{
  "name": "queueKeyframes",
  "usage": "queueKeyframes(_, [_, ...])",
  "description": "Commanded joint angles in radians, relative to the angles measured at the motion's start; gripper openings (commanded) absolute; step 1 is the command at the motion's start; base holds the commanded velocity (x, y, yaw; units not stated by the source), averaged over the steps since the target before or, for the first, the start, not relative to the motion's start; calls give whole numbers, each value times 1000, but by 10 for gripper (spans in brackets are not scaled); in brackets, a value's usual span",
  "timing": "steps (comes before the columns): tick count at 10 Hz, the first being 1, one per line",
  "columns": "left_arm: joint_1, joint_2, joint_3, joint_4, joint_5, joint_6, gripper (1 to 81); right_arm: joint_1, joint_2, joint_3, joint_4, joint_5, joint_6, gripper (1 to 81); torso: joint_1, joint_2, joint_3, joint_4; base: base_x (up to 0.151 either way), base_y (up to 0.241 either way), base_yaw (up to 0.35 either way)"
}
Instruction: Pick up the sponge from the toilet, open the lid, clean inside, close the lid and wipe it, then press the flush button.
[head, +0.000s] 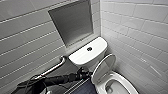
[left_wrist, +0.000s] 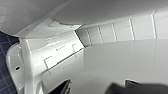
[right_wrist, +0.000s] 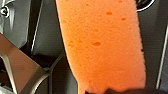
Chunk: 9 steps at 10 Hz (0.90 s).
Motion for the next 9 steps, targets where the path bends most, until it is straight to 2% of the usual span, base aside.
queueKeyframes(1, [-93,-39,46,10,38,11,811,-18,-3,16,-25,-67,0,10,0,0,0,0,0,0,0])
queueKeyframes(3, [-30,-85,75,13,46,17,811,-11,2,13,-23,-67,0,10,0,0,0,0,0,0,0])
queueKeyframes(5, [23,-104,80,65,48,18,811,3,16,-1,-25,-79,0,10,0,0,0,0,0,0,0])
queueKeyframes(7, [30,-105,81,74,49,18,811,14,19,-14,-23,-107,3,10,0,0,0,0,0,0,0])
queueKeyframes(9, [43,-119,73,91,90,18,811,15,19,-17,-20,-107,3,10,0,0,0,0,0,0,0])
